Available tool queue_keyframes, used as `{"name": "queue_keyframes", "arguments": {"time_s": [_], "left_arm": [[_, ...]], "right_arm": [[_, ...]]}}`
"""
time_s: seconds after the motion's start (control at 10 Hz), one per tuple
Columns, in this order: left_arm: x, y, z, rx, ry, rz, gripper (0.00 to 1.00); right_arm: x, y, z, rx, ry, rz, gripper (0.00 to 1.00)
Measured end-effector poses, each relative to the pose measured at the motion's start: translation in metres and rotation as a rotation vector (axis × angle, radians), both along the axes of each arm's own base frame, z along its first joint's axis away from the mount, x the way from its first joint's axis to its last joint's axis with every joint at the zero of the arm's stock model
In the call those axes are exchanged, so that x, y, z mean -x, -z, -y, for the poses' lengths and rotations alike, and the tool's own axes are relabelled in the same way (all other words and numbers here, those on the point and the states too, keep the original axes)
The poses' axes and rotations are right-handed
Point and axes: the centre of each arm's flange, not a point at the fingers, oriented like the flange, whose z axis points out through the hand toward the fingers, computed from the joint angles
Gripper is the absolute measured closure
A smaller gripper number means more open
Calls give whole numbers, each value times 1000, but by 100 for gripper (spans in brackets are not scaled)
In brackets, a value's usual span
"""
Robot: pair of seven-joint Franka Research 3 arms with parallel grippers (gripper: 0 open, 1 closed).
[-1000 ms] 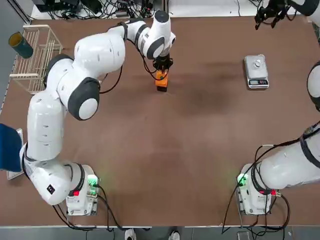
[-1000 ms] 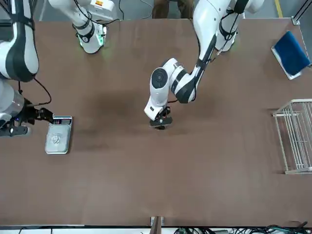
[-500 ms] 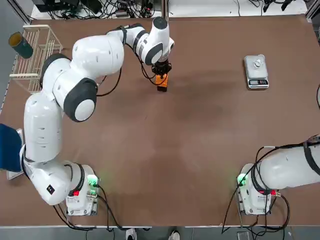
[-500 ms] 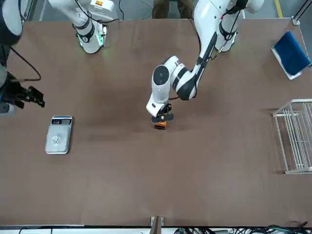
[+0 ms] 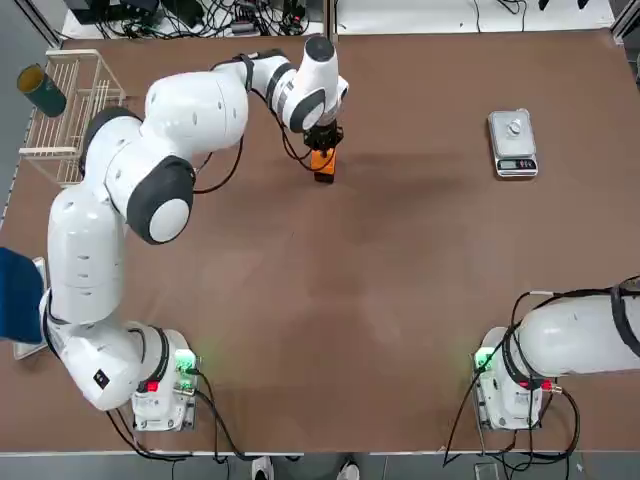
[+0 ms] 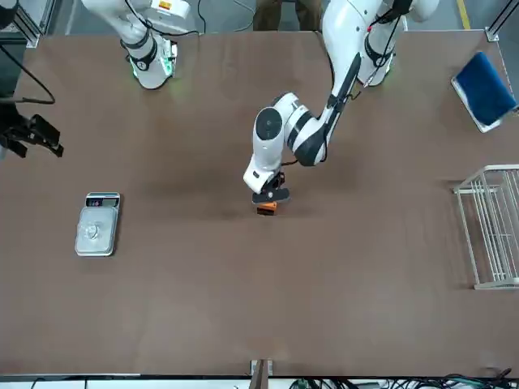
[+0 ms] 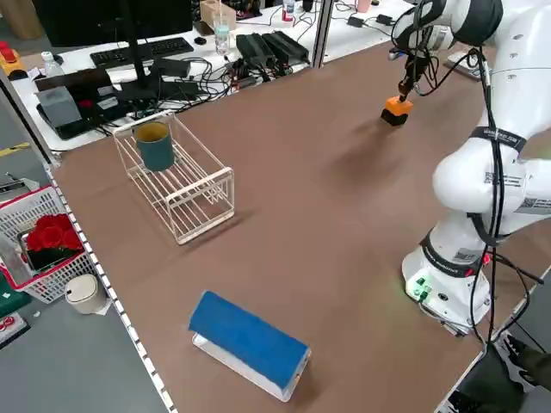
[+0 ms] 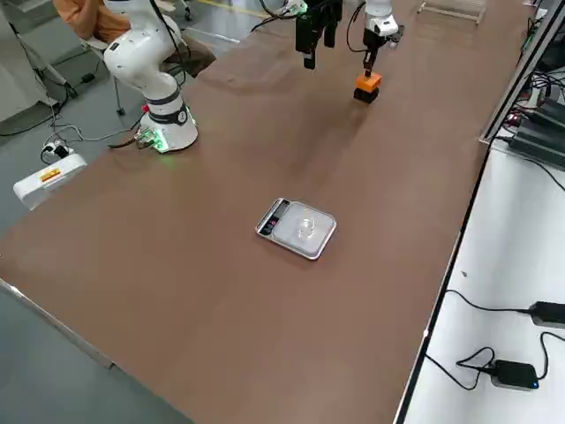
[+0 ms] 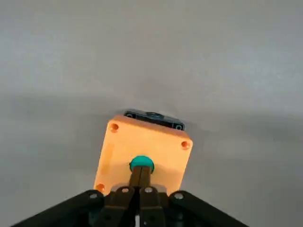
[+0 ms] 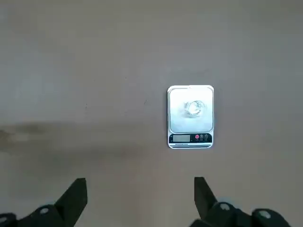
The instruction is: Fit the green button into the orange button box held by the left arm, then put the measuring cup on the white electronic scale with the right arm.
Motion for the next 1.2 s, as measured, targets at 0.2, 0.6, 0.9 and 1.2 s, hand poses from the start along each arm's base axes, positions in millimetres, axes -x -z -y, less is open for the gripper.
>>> {"name": "queue_keyframes", "arguments": {"time_s": [0.2,0.6,0.9,1.2], "left_arm": [[0,1,0,1,3,6,99],[1,4,-1,-2,4,5,99],[1,3,-1,4,5,11,99],[0,3,0,11,6,19,99]], "right_arm": [[0,-13,4,1,8,23,0],[0,-13,-17,3,-30,9,0],[3,-10,-22,2,-39,-16,0],[3,-10,-19,2,-33,-19,0]]}}
